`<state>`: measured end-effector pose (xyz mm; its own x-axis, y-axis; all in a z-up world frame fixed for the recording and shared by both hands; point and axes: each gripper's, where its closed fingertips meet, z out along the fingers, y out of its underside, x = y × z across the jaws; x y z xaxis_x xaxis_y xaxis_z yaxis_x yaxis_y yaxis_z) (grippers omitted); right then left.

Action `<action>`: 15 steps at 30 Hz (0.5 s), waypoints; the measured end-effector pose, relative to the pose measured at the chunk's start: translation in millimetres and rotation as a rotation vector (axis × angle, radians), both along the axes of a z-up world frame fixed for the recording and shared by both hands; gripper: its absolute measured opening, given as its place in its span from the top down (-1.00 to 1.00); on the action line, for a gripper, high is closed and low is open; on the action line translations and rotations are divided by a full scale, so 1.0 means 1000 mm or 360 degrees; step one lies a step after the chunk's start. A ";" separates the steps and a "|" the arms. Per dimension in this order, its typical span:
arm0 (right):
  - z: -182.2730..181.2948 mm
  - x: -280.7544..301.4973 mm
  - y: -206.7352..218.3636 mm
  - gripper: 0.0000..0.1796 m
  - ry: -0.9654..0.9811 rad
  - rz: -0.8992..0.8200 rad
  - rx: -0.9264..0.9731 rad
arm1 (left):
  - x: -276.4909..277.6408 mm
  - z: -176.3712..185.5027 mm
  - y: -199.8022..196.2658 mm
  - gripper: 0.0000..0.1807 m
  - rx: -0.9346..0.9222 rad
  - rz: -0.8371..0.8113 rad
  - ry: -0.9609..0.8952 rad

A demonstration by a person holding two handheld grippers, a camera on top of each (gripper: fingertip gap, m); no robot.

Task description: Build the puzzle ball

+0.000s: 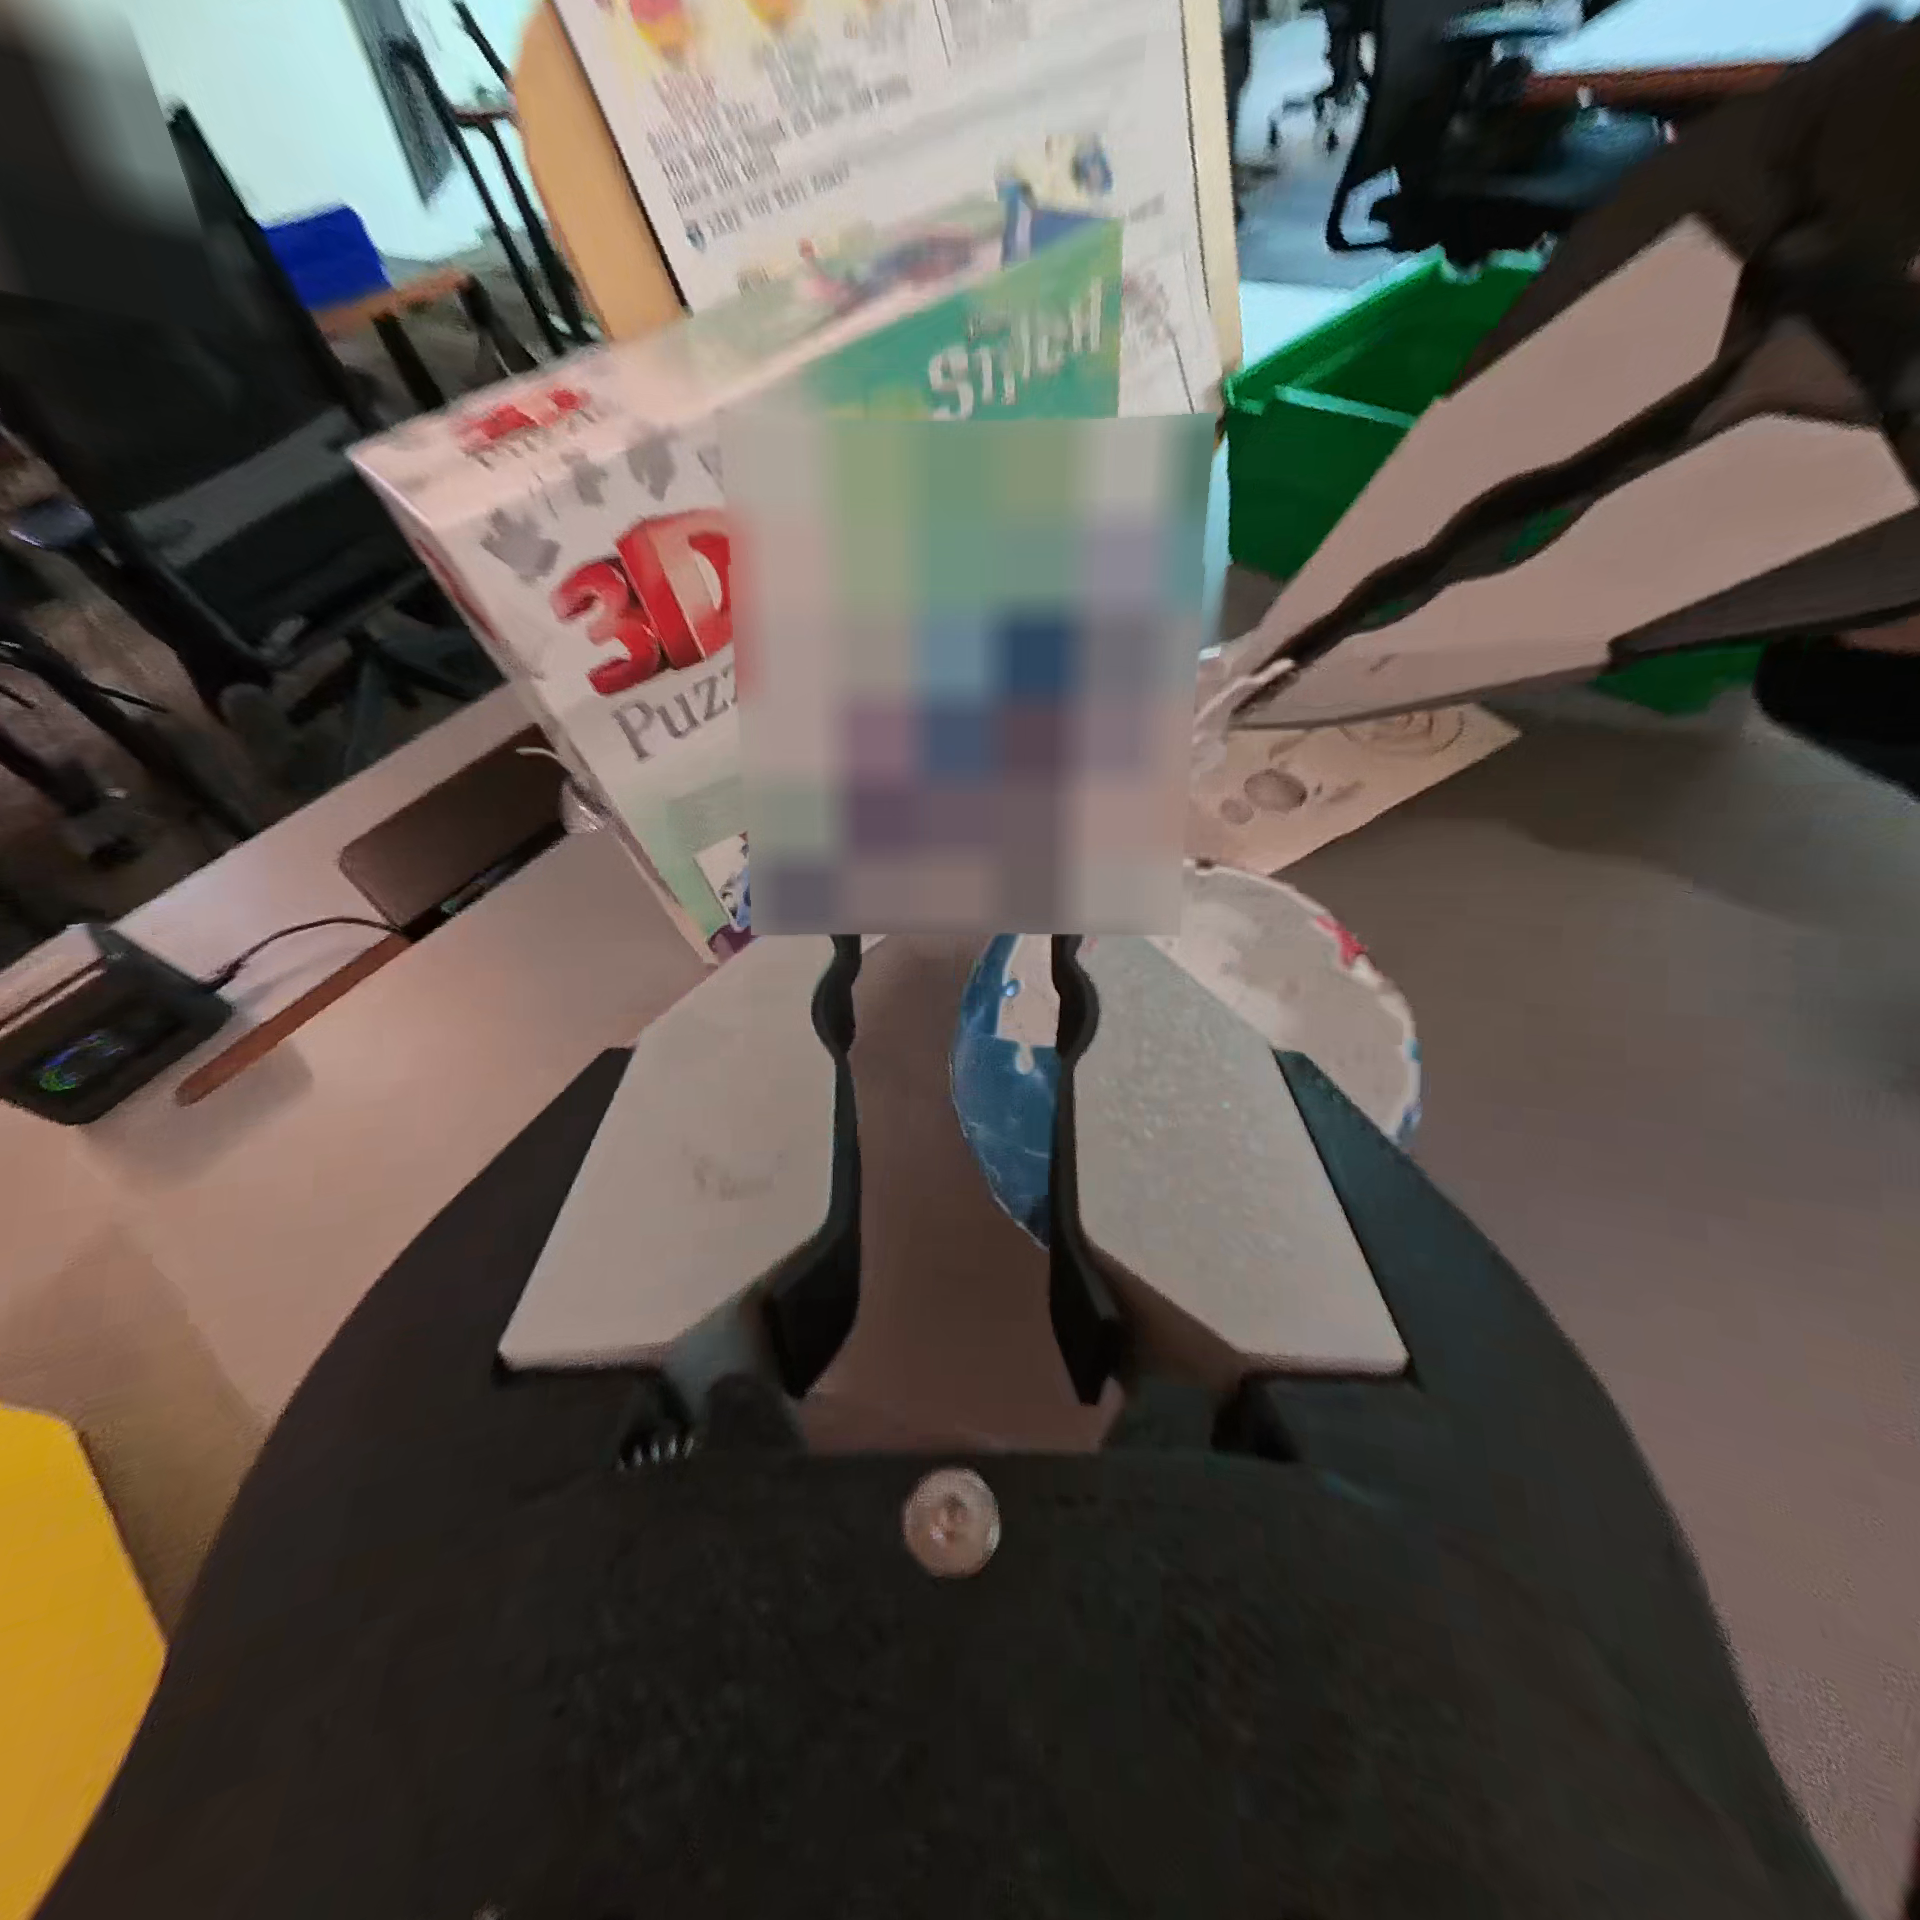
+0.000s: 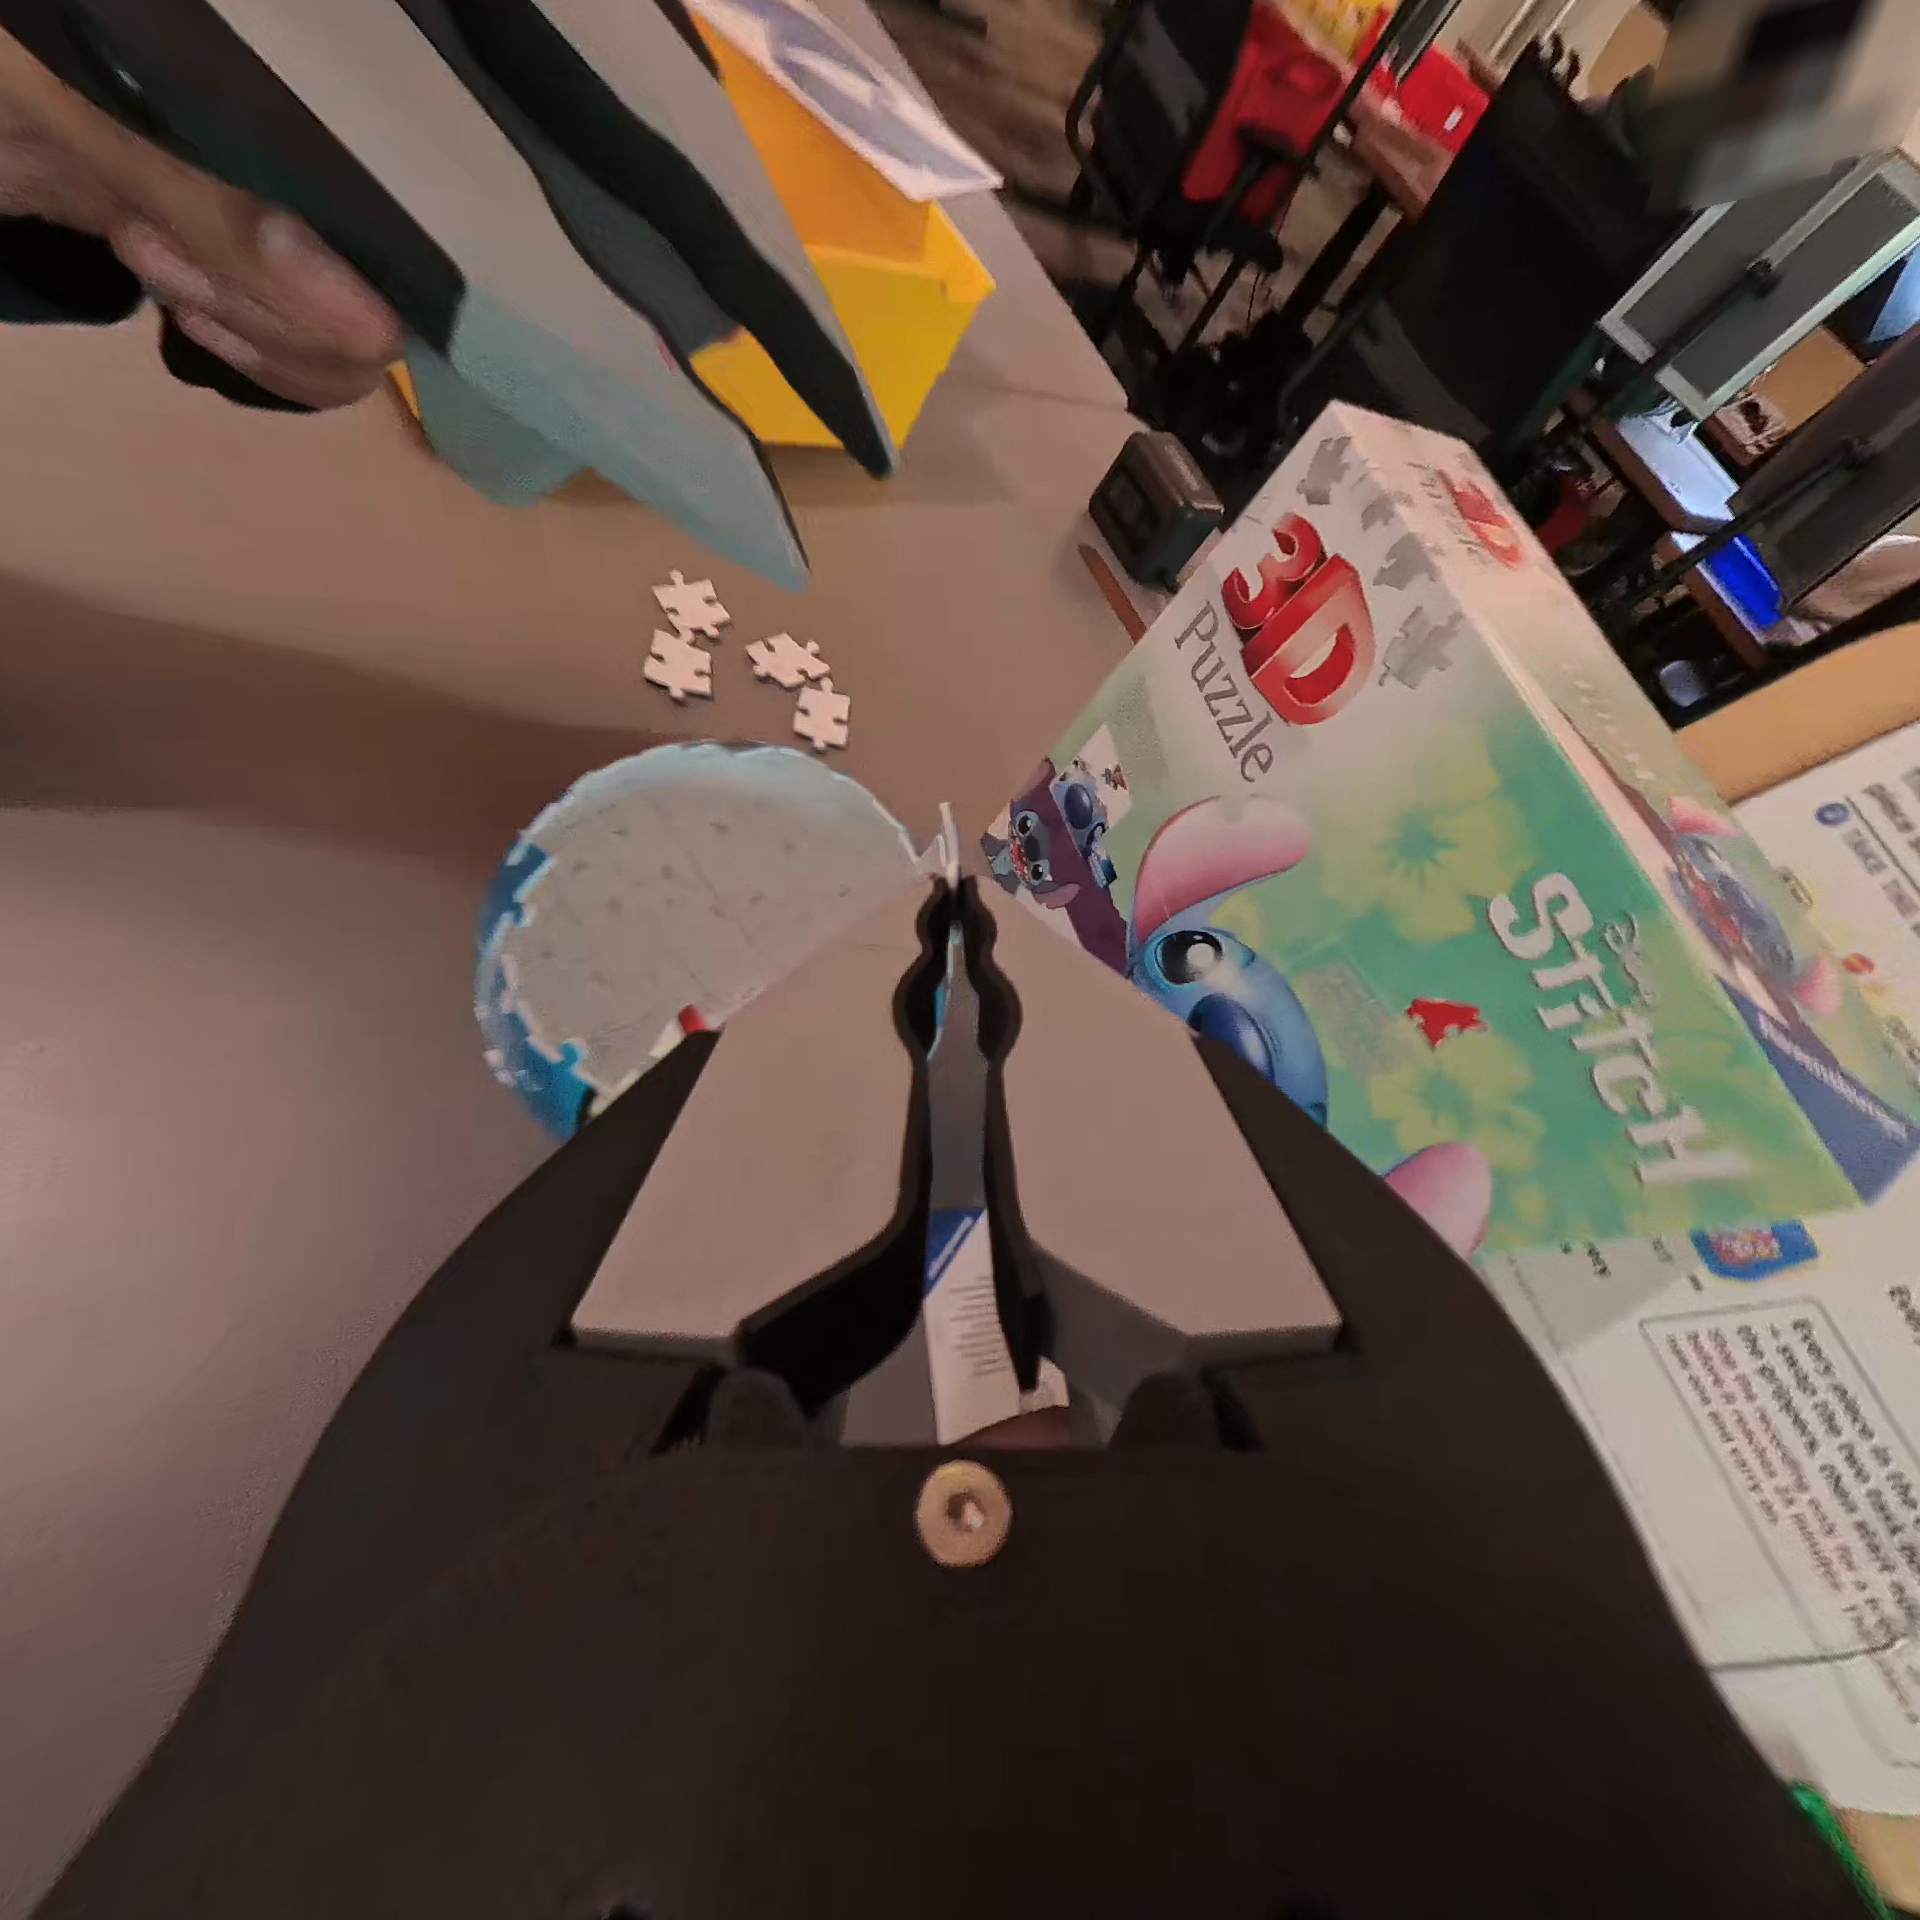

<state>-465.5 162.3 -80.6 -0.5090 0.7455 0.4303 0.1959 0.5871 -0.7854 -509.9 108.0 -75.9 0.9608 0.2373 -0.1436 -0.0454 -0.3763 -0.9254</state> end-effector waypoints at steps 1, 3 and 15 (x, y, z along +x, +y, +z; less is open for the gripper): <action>-0.005 -0.007 -0.001 1.00 -0.0031 0.0014 0.0040 | -0.006 -0.010 0.007 0.62 -0.0053 -0.0025 -0.0011; -0.014 -0.017 -0.002 1.00 -0.0093 0.0034 0.0109 | -0.017 -0.023 0.017 0.62 -0.0126 -0.0057 0.0006; -0.026 -0.032 -0.008 1.00 -0.0131 0.0165 -0.0073 | -0.007 -0.033 0.054 0.88 -0.0348 -0.0364 0.0426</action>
